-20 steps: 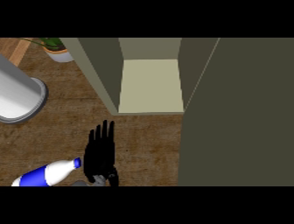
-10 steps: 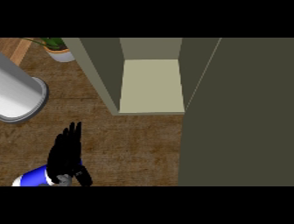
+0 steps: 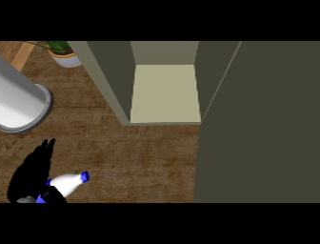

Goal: Pick up the bottled water, place it into the cabinet and close the cabinet

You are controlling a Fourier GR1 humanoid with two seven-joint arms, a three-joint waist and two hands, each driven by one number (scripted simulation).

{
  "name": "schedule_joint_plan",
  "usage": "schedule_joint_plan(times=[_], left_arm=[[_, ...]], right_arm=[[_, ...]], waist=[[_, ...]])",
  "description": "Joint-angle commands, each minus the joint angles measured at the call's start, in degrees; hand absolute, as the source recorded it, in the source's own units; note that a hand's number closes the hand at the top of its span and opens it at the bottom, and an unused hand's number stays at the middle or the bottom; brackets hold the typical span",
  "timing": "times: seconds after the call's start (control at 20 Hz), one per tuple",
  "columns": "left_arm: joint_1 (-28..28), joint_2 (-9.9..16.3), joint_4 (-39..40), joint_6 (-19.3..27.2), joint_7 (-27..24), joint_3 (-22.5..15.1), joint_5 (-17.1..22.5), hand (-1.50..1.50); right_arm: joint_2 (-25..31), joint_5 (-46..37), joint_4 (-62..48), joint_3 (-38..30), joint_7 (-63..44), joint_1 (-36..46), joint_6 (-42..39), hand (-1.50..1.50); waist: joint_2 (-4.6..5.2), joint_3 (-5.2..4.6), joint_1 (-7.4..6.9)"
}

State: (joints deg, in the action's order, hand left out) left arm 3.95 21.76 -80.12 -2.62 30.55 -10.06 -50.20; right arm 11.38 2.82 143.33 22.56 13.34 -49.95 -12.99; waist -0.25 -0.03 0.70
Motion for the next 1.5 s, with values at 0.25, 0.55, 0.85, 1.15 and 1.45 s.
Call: schedule_joint_plan(times=[0.25, 0.55, 0.85, 1.15, 1.45], left_arm=[[1.9, 4.7, 8.2, -0.4, -12.4, 5.9, 5.4, -1.5], [2.9, 4.8, 15.2, 3.9, -22.1, 9.9, 8.5, 1.5], [3.5, 9.0, 16.8, 2.6, -25.7, 6.9, 3.3, 1.5], [-0.3, -0.2, 16.1, 5.8, -37.4, 7.0, 11.2, 1.5], [-2.5, -19.8, 10.5, 5.5, -53.4, 9.9, 31.9, 1.5]], right_arm=[[4.9, 0.0, 10.0, -0.4, 1.1, -7.3, -0.6, -1.5], [5.0, -2.6, 11.4, 2.6, 2.6, -9.8, 1.3, -1.5], [7.4, -2.0, 10.7, 1.7, 5.3, -11.3, 1.0, -1.5], [7.4, -1.9, 5.3, 1.9, 8.9, -10.2, 1.3, -1.5], [6.0, -1.9, 1.2, 2.4, 11.2, -8.9, 1.9, -1.5]], waist=[[0.11, -0.03, 0.21], [0.14, -0.13, 0.35], [0.15, -0.07, 0.4], [0.0, -0.36, 0.43], [-0.61, -1.31, -0.56]])
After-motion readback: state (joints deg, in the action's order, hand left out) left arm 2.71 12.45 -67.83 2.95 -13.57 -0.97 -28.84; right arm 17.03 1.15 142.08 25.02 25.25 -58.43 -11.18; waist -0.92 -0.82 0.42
